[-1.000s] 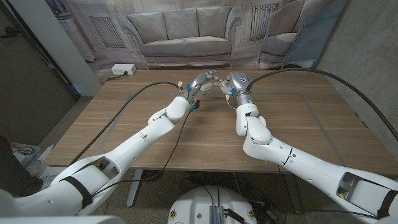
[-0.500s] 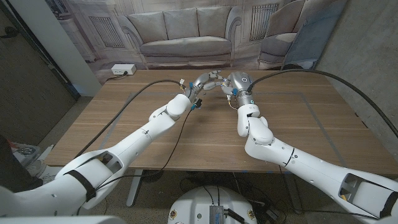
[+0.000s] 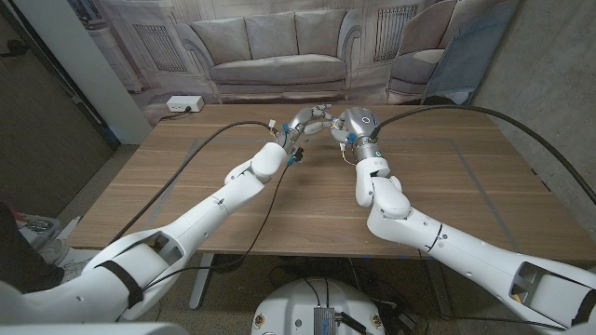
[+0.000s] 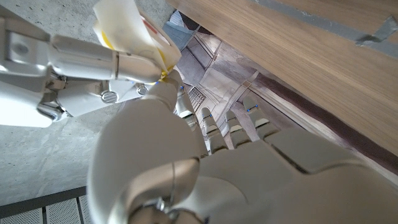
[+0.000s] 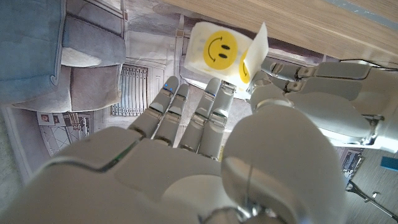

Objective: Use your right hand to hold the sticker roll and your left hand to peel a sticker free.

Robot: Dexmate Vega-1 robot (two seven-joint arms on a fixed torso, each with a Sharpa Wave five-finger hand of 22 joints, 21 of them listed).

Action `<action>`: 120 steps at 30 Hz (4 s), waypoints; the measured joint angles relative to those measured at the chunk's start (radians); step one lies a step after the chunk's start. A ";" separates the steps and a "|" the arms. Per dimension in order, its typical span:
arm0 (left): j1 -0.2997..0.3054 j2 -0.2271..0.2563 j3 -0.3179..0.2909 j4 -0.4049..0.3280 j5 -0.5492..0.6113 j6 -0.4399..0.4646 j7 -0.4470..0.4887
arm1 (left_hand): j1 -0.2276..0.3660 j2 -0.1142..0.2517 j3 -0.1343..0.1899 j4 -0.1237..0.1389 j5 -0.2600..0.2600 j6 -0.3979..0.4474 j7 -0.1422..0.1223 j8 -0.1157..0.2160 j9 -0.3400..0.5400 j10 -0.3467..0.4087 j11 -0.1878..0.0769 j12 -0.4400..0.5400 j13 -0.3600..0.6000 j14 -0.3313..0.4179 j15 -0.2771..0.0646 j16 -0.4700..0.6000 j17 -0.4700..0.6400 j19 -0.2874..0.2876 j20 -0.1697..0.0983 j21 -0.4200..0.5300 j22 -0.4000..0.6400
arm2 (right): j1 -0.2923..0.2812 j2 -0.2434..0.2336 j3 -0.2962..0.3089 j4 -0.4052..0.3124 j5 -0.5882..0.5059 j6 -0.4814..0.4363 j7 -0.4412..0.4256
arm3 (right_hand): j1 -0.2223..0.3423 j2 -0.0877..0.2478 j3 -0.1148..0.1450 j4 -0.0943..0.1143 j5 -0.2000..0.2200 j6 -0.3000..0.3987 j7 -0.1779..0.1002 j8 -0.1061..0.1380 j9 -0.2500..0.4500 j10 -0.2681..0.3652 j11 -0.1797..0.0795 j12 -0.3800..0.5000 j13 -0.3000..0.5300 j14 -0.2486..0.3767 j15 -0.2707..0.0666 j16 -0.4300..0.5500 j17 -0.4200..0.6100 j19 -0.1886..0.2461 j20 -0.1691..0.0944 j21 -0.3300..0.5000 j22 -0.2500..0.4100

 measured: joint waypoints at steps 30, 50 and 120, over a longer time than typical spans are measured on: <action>0.074 0.014 -0.033 -0.102 0.032 0.063 0.123 | 0.018 -0.003 0.014 0.000 0.000 0.002 0.041 0.028 0.040 0.031 -0.010 0.000 0.000 0.011 -0.011 0.000 0.000 0.007 -0.007 0.007 0.000 | -0.032 -0.020 0.003 -0.040 -0.025 0.008 -0.034 | -0.003 -0.003 0.001 -0.001 0.005 0.000 0.000 0.001 0.001 0.000 0.000 -0.005 0.000 0.002 0.002 0.000 0.000 0.000 0.000 0.000 0.000; 0.155 0.019 -0.081 -0.159 0.092 0.040 0.289 | 0.018 -0.003 0.020 -0.001 0.000 0.000 0.043 0.042 0.041 0.067 -0.011 0.000 0.000 0.047 -0.011 0.008 0.000 0.016 -0.016 0.019 -0.003 | -0.036 -0.008 -0.014 -0.047 -0.051 -0.014 -0.035 | -0.009 -0.009 0.010 -0.001 0.009 0.003 -0.003 -0.002 0.000 0.006 -0.006 -0.005 0.000 0.002 0.002 0.000 -0.005 -0.003 0.004 0.000 0.000; 0.295 0.045 -0.242 -0.194 0.039 -0.108 0.403 | -0.099 -0.120 -0.053 0.036 -0.030 -0.232 0.049 -0.078 0.087 -0.039 0.033 -0.030 0.010 0.029 -0.012 -0.009 0.012 -0.001 -0.007 0.026 -0.007 | 0.014 0.132 -0.101 0.040 -0.149 -0.156 -0.036 | -0.008 -0.008 0.015 0.002 0.020 0.004 -0.003 0.005 0.000 0.015 -0.004 -0.005 0.000 0.002 0.002 0.000 -0.005 -0.003 0.004 -0.010 0.000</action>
